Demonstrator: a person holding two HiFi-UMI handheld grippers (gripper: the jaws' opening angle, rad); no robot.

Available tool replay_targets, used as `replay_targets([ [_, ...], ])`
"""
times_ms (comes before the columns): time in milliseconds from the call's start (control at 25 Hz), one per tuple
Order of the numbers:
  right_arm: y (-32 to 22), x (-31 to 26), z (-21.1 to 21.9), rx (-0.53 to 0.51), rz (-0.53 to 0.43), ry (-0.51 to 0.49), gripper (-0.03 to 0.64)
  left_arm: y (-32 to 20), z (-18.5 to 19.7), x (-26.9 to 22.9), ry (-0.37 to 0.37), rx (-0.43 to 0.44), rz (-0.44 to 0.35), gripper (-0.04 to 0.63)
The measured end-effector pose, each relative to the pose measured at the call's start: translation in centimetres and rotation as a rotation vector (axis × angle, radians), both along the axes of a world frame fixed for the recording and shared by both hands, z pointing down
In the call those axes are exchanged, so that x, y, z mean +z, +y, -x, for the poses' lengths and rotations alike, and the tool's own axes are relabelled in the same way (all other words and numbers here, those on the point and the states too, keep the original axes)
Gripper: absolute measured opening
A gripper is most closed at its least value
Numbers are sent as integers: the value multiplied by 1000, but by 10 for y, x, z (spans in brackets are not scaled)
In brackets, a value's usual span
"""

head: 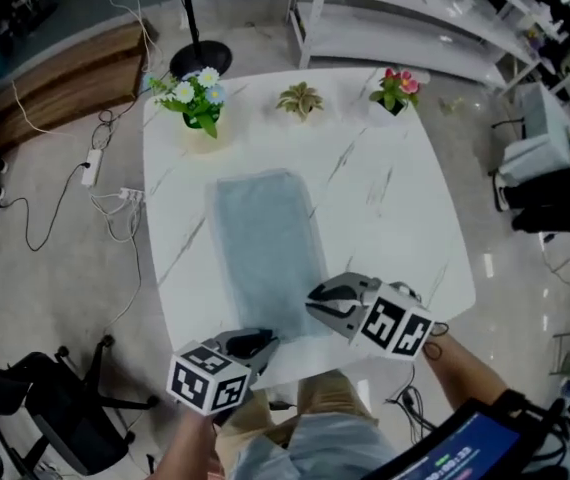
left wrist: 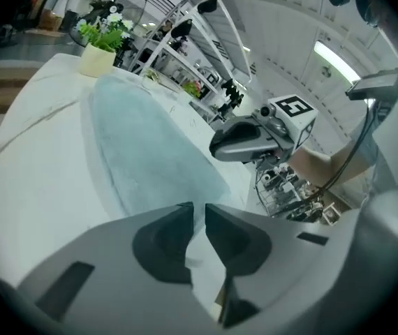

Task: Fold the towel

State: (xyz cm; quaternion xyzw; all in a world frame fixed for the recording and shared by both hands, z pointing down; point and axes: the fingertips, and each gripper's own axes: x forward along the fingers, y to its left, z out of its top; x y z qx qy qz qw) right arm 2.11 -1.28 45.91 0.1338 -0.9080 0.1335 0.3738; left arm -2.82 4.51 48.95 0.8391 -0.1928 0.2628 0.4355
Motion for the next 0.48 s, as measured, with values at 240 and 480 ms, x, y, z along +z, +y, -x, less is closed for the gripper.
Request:
replay_targets([
  [240, 40, 63, -27, 96, 9, 120, 18, 10, 18, 20, 23, 9, 39, 29],
  [480, 10, 7, -43, 215, 18, 18, 46, 14, 16, -4, 28, 22, 33, 46],
])
